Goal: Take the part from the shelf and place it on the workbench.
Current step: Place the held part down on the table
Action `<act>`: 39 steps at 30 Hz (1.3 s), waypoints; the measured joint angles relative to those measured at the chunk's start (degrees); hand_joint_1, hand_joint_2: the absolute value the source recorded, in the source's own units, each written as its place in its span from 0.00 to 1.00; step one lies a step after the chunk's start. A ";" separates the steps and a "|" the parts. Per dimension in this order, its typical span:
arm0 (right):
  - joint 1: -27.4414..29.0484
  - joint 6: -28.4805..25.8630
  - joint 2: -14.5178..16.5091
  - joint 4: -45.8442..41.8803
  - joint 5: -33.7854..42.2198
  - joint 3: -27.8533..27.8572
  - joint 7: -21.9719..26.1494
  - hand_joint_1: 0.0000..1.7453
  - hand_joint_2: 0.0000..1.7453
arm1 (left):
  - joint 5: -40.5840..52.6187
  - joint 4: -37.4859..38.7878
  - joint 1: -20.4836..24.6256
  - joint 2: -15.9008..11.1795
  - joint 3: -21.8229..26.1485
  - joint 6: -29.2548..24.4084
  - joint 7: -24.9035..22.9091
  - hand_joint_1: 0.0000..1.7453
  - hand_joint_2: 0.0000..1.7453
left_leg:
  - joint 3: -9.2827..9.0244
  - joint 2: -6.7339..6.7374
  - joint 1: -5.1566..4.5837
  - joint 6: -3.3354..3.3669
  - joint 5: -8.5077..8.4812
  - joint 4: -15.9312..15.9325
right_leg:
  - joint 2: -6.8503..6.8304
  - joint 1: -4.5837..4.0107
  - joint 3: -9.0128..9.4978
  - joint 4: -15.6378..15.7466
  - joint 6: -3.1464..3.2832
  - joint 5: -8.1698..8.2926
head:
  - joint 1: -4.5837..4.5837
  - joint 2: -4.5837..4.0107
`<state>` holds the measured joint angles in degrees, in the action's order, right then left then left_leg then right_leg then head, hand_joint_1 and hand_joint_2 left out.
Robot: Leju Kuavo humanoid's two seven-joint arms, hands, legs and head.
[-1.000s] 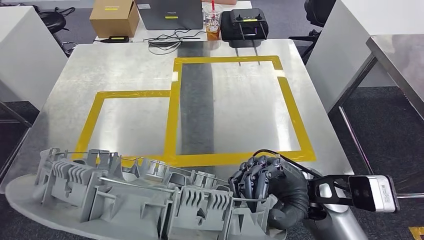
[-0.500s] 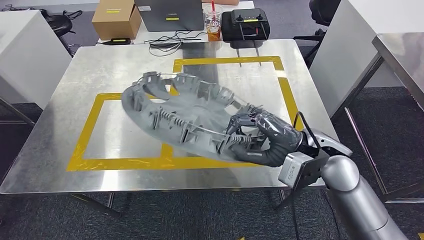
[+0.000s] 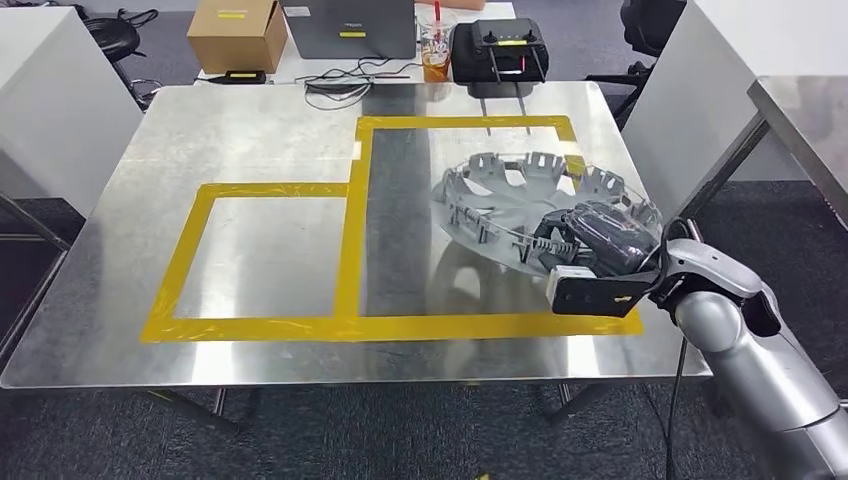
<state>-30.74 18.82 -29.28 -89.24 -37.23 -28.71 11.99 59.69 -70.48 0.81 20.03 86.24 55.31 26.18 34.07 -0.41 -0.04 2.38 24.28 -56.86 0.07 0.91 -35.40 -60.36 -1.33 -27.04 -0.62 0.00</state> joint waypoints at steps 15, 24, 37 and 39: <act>-17.39 -0.63 3.47 32.63 -12.12 -15.84 8.71 1.00 1.00 | 1.88 4.48 1.08 -1.60 -0.13 -3.19 3.06 0.00 0.00 | 1.29 0.08 0.19 -1.98 2.54 -3.42 | 0.21 0.83 0.18 2.37 0.37 2.52 | 0.15 0.00; -23.19 -2.03 12.72 45.38 -13.03 -22.99 9.05 1.00 1.00 | 2.14 7.55 1.25 -2.76 -0.40 -5.19 3.79 0.00 0.00 | 2.89 0.15 0.28 -1.63 0.97 -4.78 | 0.75 0.19 0.65 2.40 0.83 2.34 | -0.10 0.00; -25.54 -3.08 21.00 51.53 -14.54 -26.13 7.62 1.00 1.00 | 2.47 9.24 1.47 -3.79 -1.80 -6.19 4.25 0.00 0.00 | 0.03 0.28 0.17 -0.08 -0.68 0.27 | 0.47 0.08 -5.50 -9.87 -0.45 -2.07 | 0.23 0.00; -26.06 -3.08 21.93 52.03 -14.66 -26.20 7.49 1.00 1.00 | 2.69 9.87 1.48 -4.05 -2.32 -6.52 4.39 0.00 0.00 | 0.19 0.23 0.06 -0.56 -0.35 -0.22 | 0.24 0.12 -1.39 -1.38 -0.90 1.01 | 0.23 0.00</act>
<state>-56.80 15.74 -7.34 -37.21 -51.89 -54.90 19.49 62.38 -60.62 2.29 15.98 83.92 48.79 30.57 34.26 -0.17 0.02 1.82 23.93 -57.08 0.31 1.02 -36.79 -61.73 -2.23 -26.03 -0.39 0.00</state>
